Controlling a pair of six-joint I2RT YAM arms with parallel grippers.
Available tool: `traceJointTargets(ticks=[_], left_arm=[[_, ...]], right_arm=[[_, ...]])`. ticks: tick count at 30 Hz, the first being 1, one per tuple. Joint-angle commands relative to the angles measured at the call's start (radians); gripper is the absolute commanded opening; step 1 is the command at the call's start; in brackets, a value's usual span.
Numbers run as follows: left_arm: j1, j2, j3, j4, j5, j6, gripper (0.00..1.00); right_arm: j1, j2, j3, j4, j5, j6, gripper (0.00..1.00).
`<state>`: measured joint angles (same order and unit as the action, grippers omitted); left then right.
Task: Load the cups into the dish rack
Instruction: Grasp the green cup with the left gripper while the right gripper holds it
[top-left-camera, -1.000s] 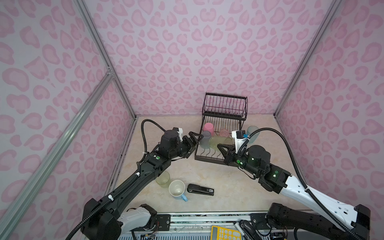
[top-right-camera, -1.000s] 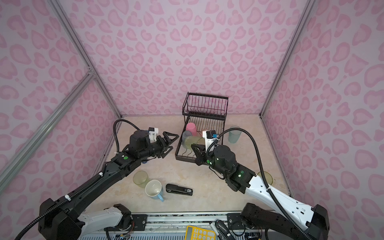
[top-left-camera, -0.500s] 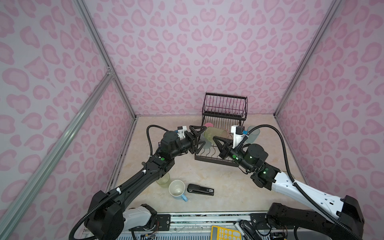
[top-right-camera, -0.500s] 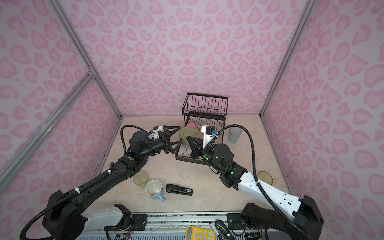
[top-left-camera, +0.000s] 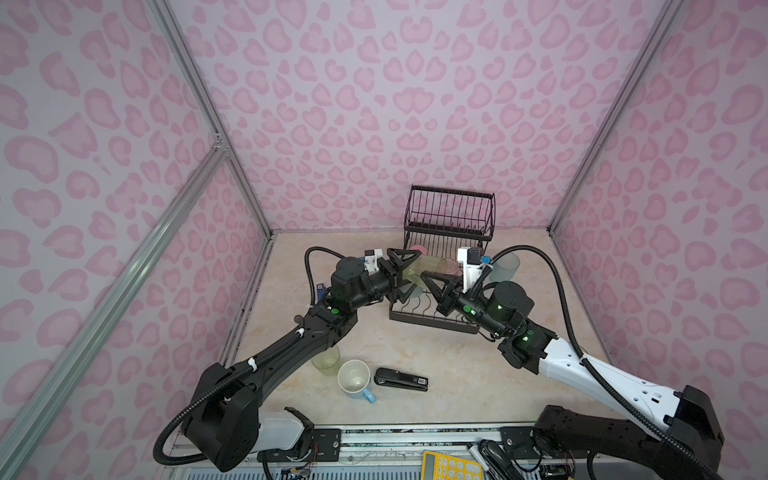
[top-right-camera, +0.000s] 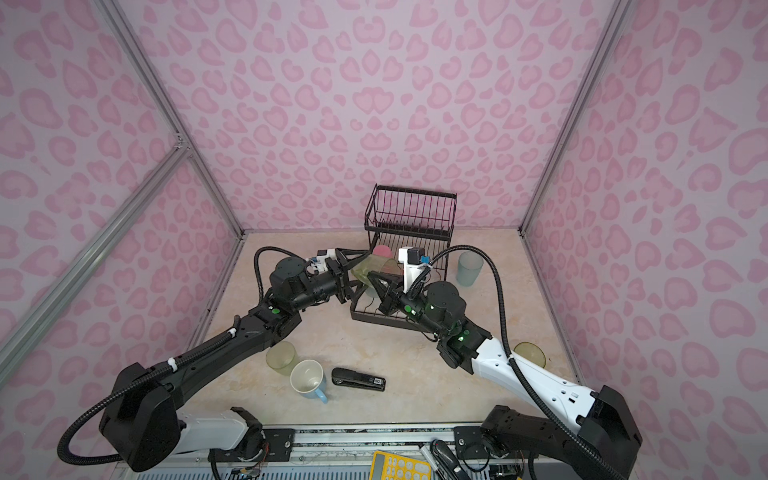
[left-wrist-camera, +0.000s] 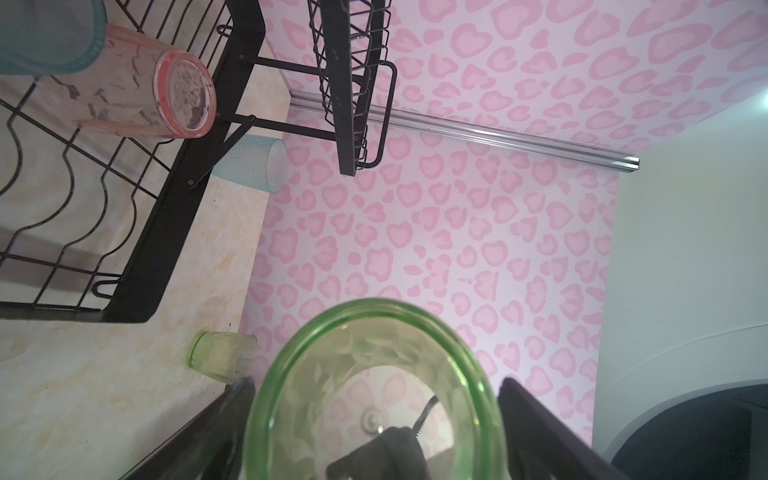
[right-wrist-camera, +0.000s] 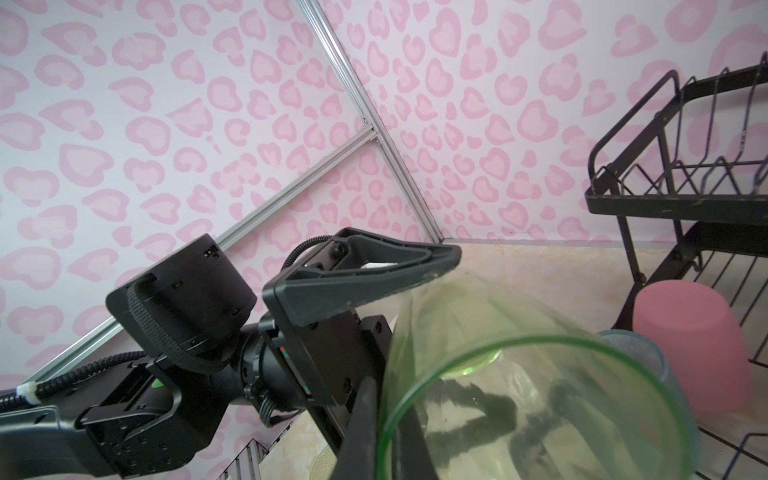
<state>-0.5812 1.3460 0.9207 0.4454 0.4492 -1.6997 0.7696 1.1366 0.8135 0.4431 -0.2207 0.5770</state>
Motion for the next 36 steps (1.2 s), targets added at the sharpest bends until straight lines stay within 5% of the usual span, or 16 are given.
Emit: traceJointTargets(ticks=[1, 19, 29, 36], left_arm=[[0.002, 0.013, 0.018, 0.063, 0.014, 0.009, 0.9], [-0.009, 0.045, -0.008, 0.164, 0.001, 0.052, 0.67], [-0.012, 0.046, -0.034, 0.08, -0.099, 0.199, 0.65], [-0.021, 0.035, 0.026, -0.141, -0.252, 0.441, 0.64]], right_arm=[[-0.011, -0.002, -0.005, 0.04, -0.053, 0.02, 0.0], [-0.048, 0.026, 0.008, 0.011, -0.118, 0.048, 0.0], [-0.087, 0.005, -0.011, -0.039, -0.094, 0.059, 0.42], [-0.153, -0.094, -0.049, -0.223, 0.018, 0.031, 0.48]])
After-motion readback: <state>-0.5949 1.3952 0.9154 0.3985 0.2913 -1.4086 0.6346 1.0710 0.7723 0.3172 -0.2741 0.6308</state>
